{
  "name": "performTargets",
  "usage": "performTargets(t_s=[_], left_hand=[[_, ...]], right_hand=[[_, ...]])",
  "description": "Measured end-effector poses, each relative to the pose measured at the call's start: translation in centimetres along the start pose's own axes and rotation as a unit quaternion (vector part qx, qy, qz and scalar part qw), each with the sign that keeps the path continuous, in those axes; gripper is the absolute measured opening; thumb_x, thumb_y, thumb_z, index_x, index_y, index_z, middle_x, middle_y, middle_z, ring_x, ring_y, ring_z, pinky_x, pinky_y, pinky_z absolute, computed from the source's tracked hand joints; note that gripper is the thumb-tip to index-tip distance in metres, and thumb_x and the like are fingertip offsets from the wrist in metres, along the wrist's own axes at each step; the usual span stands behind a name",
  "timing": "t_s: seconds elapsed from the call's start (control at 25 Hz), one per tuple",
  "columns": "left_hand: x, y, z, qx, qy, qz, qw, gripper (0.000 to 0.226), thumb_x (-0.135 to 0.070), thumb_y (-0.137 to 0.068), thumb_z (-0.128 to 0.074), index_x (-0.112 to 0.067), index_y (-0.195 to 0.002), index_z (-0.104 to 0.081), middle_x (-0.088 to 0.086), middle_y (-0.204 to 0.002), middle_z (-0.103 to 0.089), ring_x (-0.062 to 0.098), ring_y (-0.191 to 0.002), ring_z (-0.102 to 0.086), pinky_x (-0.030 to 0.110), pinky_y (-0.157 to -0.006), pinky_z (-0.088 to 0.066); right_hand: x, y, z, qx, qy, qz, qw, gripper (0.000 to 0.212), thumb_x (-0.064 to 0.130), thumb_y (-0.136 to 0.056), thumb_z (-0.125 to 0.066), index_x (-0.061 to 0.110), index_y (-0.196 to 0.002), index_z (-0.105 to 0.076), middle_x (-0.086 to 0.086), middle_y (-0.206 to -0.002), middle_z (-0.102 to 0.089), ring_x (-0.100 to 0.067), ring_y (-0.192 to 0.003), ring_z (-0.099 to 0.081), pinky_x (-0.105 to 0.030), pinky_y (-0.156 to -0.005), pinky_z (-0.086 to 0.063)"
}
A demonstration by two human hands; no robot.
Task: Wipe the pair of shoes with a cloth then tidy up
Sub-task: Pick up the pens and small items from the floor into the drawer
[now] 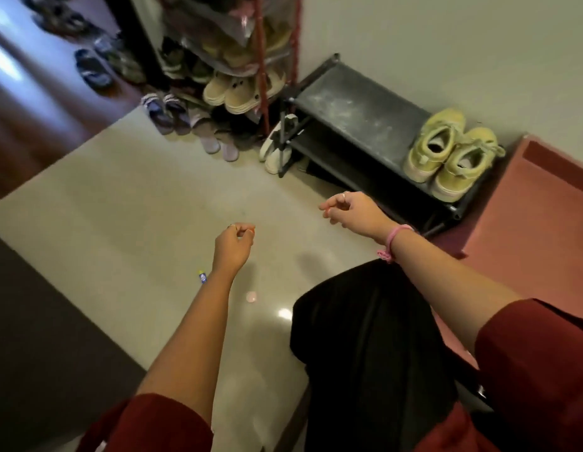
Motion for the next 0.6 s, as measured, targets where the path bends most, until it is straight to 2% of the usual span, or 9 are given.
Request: performTargets(t_s=[0.12, 0.24, 0.4, 0.52, 0.6], left_hand=[[7.1, -2.0, 2.6, -0.03, -0.03, 0.07, 0.997, 0.024, -0.009, -0.093, -0.049, -0.007, -0.108, -0.068, 0.011, -0.109, -0.069, 0.028, -0.103, -0.064, 0.035, -0.092, -0.05], [13.9, -3.2, 2.2, -0.039, -0.082, 0.119, 0.989, 0.028, -0.006, -0.094, -0.045, -0.002, -0.112, -0.067, 0.015, -0.118, -0.066, 0.03, -0.111, -0.059, 0.028, -0.088, -0.043], [20.6, -4.6, -1.8, -0.029, -0.111, 0.167, 0.979, 0.027, -0.006, -0.091, -0.05, 0.001, -0.115, -0.062, 0.018, -0.119, -0.061, 0.033, -0.11, -0.058, 0.031, -0.089, -0.042], [24.1, -5.3, -5.7, 0.008, -0.135, 0.168, 0.977, 0.027, -0.007, -0.09, -0.054, 0.001, -0.115, -0.057, 0.018, -0.123, -0.051, 0.035, -0.106, -0.057, 0.034, -0.089, -0.042], [26.2, -5.6, -8.3, 0.068, -0.188, 0.154, 0.968, 0.032, -0.007, -0.09, -0.052, 0.0, -0.121, -0.054, 0.017, -0.132, -0.042, 0.036, -0.114, -0.053, 0.036, -0.094, -0.042]], right_hand=[[1.0, -4.3, -5.7, 0.068, 0.036, -0.007, 0.997, 0.023, 0.009, -0.089, -0.051, 0.016, -0.103, -0.068, 0.002, -0.094, -0.068, -0.011, -0.081, -0.064, -0.016, -0.067, -0.046], [-0.2, -7.6, -10.9, 0.123, 0.073, -0.024, 0.989, 0.023, 0.004, -0.087, -0.051, 0.013, -0.1, -0.068, -0.004, -0.095, -0.069, -0.007, -0.071, -0.061, -0.01, -0.061, -0.044], [-2.6, -10.6, -15.5, 0.172, 0.132, -0.03, 0.976, 0.026, 0.004, -0.087, -0.047, 0.012, -0.1, -0.069, 0.0, -0.092, -0.067, -0.009, -0.076, -0.059, -0.015, -0.071, -0.042], [-4.7, -12.3, -17.9, 0.19, 0.15, -0.031, 0.97, 0.026, 0.004, -0.087, -0.048, 0.012, -0.1, -0.069, 0.003, -0.09, -0.063, -0.01, -0.078, -0.058, -0.014, -0.068, -0.041], [-6.3, -13.3, -19.4, 0.195, 0.152, -0.031, 0.968, 0.025, 0.005, -0.088, -0.049, 0.012, -0.101, -0.07, 0.005, -0.09, -0.062, -0.008, -0.078, -0.057, -0.009, -0.063, -0.039]])
Point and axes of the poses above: each hand's wrist, its own y-axis away from the middle knuckle, its own z-axis out of the back of the hand, x = y × z, the point moved 4 cm from there along -y, towards the middle knuckle
